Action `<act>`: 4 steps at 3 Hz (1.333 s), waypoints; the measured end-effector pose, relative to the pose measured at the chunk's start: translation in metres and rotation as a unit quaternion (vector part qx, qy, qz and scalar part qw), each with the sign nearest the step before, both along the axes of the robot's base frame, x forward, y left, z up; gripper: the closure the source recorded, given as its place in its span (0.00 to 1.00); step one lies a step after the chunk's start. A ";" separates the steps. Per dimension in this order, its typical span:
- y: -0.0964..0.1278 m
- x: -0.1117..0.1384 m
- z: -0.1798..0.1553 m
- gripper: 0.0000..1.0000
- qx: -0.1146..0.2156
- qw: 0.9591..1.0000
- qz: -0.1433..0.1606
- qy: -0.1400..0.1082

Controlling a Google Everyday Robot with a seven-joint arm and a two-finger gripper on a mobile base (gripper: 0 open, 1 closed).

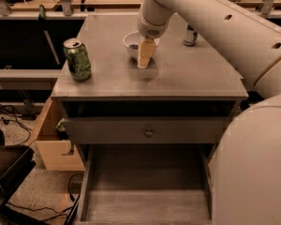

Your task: Pick rxbar blueberry from white bowl and place on counter

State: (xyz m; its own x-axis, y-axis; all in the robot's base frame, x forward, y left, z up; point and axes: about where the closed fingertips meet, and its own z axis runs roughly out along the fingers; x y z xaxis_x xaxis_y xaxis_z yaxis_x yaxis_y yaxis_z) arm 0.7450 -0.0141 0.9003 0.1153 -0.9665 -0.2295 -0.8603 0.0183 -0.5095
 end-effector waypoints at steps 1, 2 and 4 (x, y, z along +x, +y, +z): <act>-0.003 0.002 -0.004 0.29 0.000 1.000 -0.003 0.003; -0.010 0.003 -0.005 0.46 0.000 1.000 -0.010 0.003; -0.013 0.003 -0.004 0.64 -0.001 1.000 -0.011 0.001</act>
Offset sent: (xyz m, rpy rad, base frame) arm 0.0029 -0.0157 -0.0009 0.0047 -0.0007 -0.0307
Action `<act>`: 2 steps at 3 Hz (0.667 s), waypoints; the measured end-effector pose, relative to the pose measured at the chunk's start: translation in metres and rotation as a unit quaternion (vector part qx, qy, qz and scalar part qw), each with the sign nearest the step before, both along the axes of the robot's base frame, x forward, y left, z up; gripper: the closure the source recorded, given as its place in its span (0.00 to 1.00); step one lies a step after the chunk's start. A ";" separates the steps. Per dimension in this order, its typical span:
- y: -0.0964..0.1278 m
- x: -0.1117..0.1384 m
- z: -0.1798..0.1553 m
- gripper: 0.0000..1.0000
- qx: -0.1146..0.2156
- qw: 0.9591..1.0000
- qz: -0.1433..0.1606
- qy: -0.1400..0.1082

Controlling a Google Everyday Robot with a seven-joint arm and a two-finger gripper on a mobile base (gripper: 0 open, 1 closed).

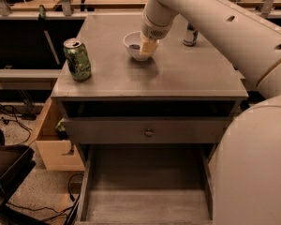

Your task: Pick rxbar blueberry from white bowl and place on counter

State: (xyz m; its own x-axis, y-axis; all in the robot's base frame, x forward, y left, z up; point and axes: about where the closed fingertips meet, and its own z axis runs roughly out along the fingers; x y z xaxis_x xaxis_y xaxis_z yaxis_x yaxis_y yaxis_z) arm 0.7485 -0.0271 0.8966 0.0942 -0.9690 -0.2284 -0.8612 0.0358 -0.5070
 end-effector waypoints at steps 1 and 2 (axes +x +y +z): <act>-0.003 0.001 0.004 0.87 -0.002 1.000 0.000 -0.004; -0.007 0.002 0.011 1.00 -0.007 1.000 0.004 -0.012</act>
Offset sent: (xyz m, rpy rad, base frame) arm 0.0030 -0.0127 0.0234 -0.0210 -0.0445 0.0037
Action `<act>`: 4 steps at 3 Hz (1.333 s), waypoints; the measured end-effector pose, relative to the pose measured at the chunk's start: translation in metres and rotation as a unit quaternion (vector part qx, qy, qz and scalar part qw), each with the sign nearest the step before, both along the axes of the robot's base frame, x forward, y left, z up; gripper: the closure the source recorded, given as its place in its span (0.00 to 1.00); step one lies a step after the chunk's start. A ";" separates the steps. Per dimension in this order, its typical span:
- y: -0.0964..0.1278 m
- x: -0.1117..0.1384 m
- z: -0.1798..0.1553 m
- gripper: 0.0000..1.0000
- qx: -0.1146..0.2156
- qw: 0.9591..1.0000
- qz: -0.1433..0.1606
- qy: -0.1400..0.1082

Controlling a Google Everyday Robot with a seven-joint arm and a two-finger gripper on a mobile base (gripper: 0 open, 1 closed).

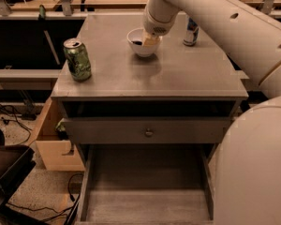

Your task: Pick rxbar blueberry from white bowl and place on counter

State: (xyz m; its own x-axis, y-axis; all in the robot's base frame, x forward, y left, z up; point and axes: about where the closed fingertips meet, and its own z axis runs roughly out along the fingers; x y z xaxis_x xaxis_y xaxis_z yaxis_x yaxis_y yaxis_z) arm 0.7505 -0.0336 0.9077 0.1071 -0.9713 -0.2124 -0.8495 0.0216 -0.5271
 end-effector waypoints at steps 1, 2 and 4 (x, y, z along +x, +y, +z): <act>0.006 -0.003 -0.005 1.00 -0.001 1.000 0.010 0.003; 0.006 -0.002 -0.003 1.00 -0.001 1.000 0.012 0.001; 0.000 0.019 0.025 1.00 -0.027 0.999 0.025 -0.025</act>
Offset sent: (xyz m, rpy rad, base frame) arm -0.0067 0.0103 -0.0049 -0.0074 0.0052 0.0379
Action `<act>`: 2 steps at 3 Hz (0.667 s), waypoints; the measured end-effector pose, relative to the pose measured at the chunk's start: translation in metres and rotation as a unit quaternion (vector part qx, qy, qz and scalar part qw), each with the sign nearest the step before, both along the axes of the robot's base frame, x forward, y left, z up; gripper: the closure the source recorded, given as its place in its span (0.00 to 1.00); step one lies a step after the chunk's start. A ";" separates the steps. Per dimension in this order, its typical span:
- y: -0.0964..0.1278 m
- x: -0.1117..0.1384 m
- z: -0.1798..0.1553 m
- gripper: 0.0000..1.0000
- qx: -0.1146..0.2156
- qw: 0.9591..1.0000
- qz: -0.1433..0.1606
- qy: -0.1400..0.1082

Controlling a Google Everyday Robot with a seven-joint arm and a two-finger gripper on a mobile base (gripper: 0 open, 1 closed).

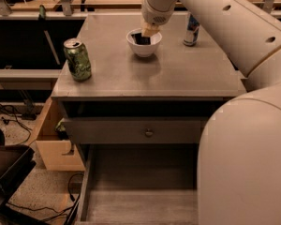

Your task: Pick rxbar blueberry from white bowl and place on counter

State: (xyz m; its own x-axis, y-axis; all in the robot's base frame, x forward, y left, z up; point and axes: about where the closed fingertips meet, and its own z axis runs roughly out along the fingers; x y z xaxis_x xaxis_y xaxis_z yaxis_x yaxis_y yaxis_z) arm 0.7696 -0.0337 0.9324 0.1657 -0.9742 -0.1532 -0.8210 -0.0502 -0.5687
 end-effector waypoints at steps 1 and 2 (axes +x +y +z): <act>-0.012 0.015 0.025 1.00 -0.006 1.000 0.012 -0.013; -0.035 0.013 0.050 1.00 -0.007 1.000 0.011 -0.023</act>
Offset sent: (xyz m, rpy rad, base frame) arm 0.0126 -0.0726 0.0943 -0.0183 -0.0740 0.0145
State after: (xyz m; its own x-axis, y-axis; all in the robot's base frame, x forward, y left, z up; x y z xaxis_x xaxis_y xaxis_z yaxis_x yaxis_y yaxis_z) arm 0.7821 -0.0690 0.9828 0.1937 -0.9722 -0.1314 -0.7929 -0.0763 -0.6046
